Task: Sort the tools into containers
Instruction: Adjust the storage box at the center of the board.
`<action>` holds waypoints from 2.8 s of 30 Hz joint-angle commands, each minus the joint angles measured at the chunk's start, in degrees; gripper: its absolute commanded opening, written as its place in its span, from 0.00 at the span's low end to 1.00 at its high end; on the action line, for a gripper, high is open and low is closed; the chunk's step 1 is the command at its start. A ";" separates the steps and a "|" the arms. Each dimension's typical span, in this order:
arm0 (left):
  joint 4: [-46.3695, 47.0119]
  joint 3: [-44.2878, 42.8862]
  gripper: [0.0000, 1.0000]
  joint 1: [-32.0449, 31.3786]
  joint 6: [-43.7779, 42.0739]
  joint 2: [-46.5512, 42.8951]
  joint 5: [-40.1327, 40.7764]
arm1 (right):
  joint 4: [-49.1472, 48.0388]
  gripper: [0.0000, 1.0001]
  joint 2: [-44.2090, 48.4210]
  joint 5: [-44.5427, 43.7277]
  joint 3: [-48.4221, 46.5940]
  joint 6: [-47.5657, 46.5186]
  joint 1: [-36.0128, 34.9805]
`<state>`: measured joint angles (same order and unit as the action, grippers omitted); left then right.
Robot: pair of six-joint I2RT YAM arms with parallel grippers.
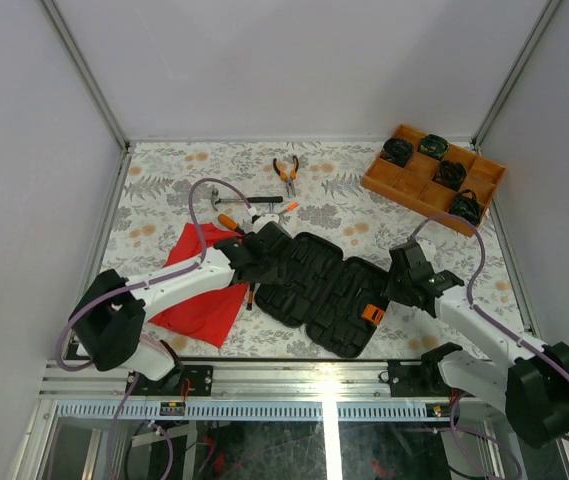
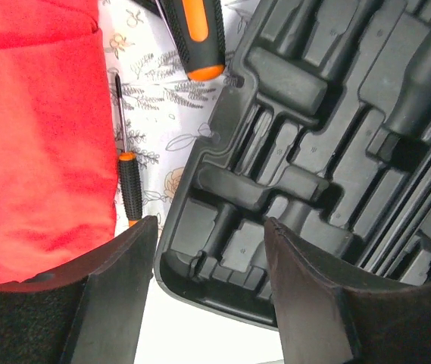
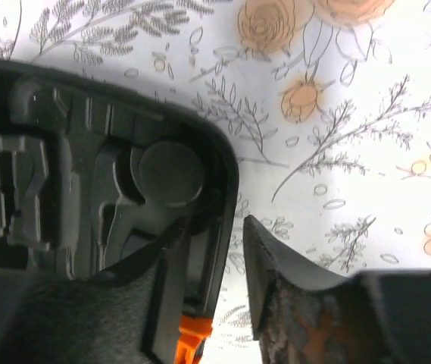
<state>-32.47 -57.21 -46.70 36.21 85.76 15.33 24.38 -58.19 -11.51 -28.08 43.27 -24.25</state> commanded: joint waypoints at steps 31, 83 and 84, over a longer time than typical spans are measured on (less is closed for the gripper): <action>7.61 7.32 0.56 -0.06 3.02 -4.50 -4.18 | 0.94 0.76 -19.07 -2.17 -27.71 -29.03 6.40; 15.42 13.59 0.00 -0.07 10.36 1.65 -5.70 | 11.37 0.88 -14.13 -2.93 -19.85 -17.77 -8.43; 15.50 13.60 0.00 -0.10 10.38 1.63 -5.73 | 11.27 0.88 -14.45 -2.94 -19.83 -17.66 -8.82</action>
<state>-17.50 -45.34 -46.85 45.69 86.72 8.58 35.55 -72.27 -13.89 -47.81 24.32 -31.22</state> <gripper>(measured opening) 0.240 0.885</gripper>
